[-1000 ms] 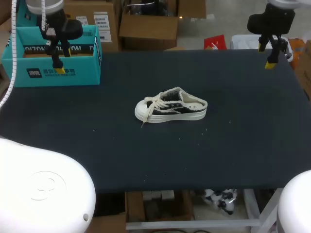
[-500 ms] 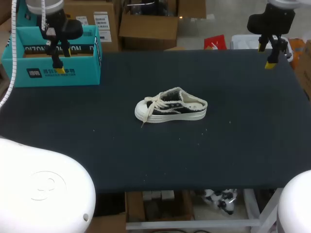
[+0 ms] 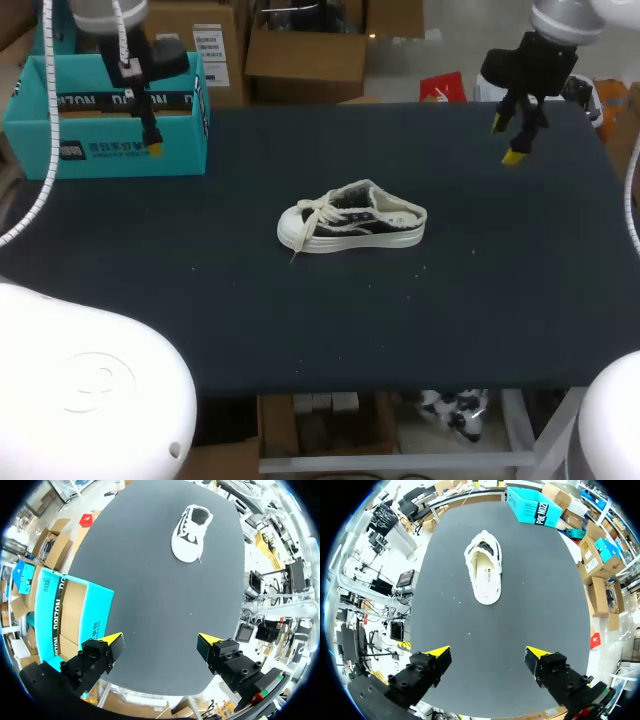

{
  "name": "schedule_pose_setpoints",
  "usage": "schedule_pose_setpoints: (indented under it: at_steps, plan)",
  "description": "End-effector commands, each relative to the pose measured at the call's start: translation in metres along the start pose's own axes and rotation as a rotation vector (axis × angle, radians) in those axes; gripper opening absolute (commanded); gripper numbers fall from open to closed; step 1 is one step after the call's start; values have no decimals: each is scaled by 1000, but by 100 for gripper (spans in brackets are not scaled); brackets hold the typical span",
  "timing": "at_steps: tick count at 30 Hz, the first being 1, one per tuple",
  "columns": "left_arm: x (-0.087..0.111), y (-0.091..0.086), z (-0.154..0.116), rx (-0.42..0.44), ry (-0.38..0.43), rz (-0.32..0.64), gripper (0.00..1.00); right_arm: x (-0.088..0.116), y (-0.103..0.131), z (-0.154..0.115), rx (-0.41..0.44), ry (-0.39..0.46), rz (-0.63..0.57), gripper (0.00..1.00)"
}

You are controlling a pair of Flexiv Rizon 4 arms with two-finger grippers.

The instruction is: Open the shoe tongue, take the insole out of the shoe, put the insole back into the shoe, and pack the shoe into the shoebox

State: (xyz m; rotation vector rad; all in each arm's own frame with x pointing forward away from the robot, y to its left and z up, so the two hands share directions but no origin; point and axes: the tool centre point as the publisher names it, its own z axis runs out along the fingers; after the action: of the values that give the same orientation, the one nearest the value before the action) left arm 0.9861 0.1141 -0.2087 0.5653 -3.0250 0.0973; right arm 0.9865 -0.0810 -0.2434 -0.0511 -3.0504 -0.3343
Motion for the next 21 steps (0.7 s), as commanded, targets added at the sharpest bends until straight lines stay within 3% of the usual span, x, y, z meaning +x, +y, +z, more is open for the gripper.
schedule_pose_setpoints:
  at_steps: [1, 4, 8, 21]
  plan:
    - [7, -5, 10, 55, 30, -213, 100, 13, 11, 22, -52, -30, 16, 100]
    - [18, -7, 14, 64, 31, -234, 100, 21, 23, 31, -105, -40, 41, 100]
    - [19, -7, 15, 64, 34, -237, 100, 25, 31, 37, -179, -14, 114, 100]
    - [19, -7, 15, 64, 34, -237, 100, 25, 31, 37, -179, -14, 114, 100]
